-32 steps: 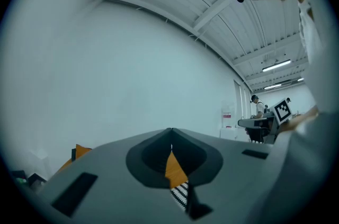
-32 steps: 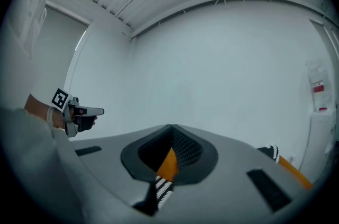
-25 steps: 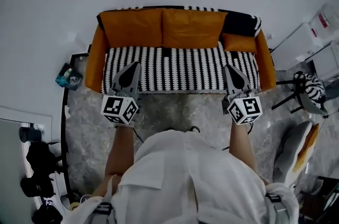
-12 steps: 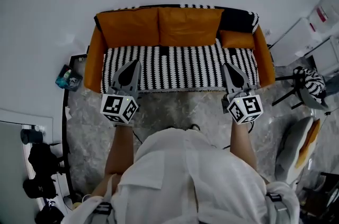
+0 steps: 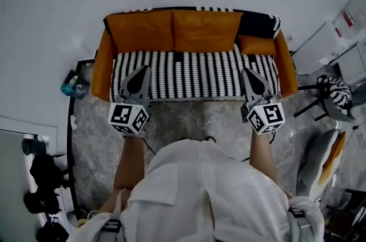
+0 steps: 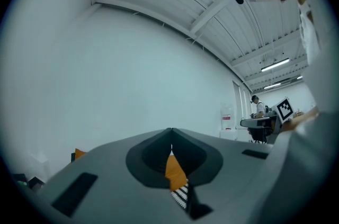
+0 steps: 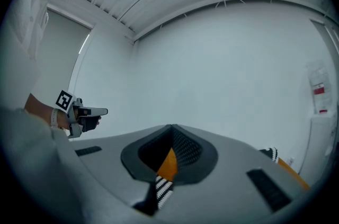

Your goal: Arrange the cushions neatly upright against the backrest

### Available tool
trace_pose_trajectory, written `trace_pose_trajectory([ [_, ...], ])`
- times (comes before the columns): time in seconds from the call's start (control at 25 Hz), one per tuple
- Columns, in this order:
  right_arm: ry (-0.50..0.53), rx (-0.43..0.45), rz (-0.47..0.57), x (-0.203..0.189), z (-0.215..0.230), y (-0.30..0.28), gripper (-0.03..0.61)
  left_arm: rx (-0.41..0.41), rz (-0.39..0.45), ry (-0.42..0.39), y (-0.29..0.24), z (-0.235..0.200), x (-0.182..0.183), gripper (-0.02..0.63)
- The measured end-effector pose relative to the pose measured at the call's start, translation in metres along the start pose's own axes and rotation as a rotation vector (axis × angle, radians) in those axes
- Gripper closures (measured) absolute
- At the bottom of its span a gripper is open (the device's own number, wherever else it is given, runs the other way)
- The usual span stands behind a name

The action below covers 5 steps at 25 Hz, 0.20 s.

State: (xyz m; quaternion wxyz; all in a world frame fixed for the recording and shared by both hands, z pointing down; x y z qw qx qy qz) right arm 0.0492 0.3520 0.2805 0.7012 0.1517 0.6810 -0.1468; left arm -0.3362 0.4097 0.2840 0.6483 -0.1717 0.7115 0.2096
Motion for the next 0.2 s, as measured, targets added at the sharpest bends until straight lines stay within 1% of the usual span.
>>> trace_pose_trajectory([
  [0.2,0.0,-0.005,-0.001,0.001,-0.0024,-0.0003,0.572,0.003,0.009,-0.004,0.0032,-0.0032,0.0039,0.598],
])
Point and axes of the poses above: the fingertips, and each gripper's own axes: y backward along the fingers, z to its right, x out of its top, the point moved 9 cm from there along y, backward along the fingers, and after that the axes turned 13 degrees about -x, right-handed, at the moved point
